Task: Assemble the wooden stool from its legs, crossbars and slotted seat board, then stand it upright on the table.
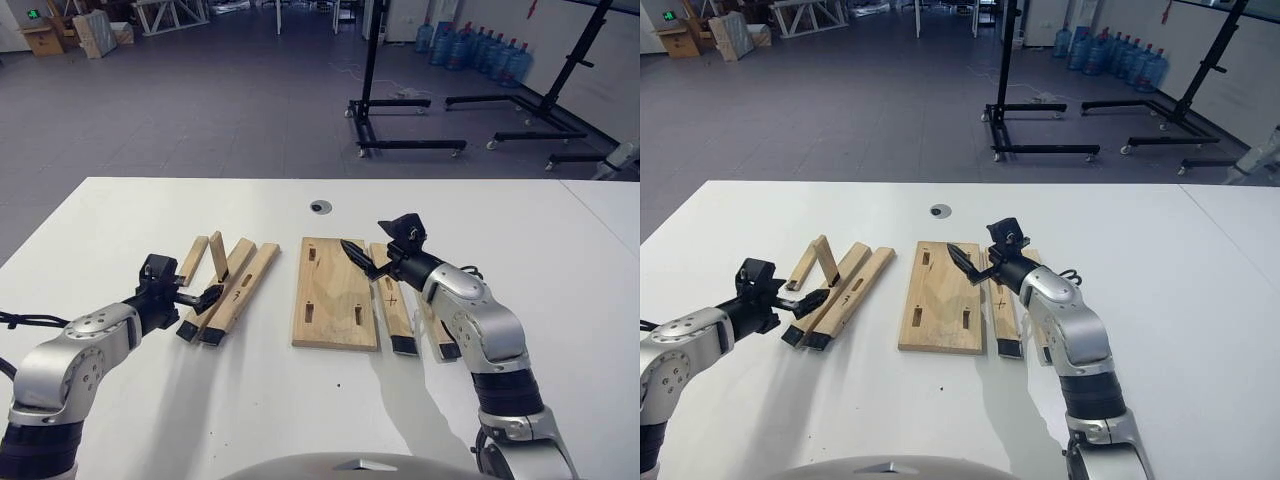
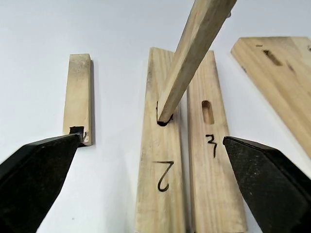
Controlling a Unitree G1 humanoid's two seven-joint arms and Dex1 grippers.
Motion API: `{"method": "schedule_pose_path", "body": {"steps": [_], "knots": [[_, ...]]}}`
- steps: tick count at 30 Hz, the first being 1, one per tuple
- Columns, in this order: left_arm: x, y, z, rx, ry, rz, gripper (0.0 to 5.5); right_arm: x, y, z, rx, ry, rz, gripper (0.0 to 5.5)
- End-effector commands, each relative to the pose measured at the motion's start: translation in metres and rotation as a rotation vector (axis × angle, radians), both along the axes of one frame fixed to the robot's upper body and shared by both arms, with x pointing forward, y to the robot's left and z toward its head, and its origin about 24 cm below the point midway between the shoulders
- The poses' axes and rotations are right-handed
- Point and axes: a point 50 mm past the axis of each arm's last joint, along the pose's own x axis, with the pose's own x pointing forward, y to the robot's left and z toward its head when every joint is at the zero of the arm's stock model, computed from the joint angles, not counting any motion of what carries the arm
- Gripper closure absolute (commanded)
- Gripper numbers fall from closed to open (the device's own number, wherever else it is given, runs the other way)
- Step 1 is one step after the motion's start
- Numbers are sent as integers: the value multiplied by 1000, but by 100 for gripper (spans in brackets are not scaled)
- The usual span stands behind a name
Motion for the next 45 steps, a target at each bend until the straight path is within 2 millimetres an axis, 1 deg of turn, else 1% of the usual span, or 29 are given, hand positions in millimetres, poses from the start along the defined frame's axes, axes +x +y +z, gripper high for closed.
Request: {"method": "schedule_pose_path", "body": {"steps": [1,4,9,13,14,15,16,17,18,20,24,31,34,39,45], "knots": [[2,12,-1,114,-14,-20,11,3,4,2,1,-9,14,25],[3,12,-3,122,-11,-37,11,3,5,3,3,-8,17,25],[4,8,-10,80,15,-49,83,3,8,3,5,-7,25,25],[3,7,-14,94,21,-66,139,2,9,2,6,-5,28,25],[3,6,-15,94,21,-67,161,2,10,2,6,-4,30,25],[3,5,-16,95,22,-68,168,2,10,2,7,-3,31,25],[3,5,-18,99,23,-69,190,2,10,2,7,-2,32,25],[3,4,-20,105,25,-72,196,2,11,2,9,-1,33,25],[3,3,-21,108,27,-75,216,2,11,2,9,0,33,25],[3,2,-23,112,29,-80,240,2,12,2,11,1,38,25],[3,-5,-24,86,31,-99,240,1,14,2,14,3,43,25],[5,-6,-29,109,42,-112,240,1,16,1,18,7,45,25],[5,-5,-35,142,65,-121,240,0,17,0,20,12,47,25],[2,-2,-53,186,130,-137,240,-3,17,-3,22,19,49,25],[7,-7,-47,160,108,-142,240,0,18,-1,19,12,56,25]]}}
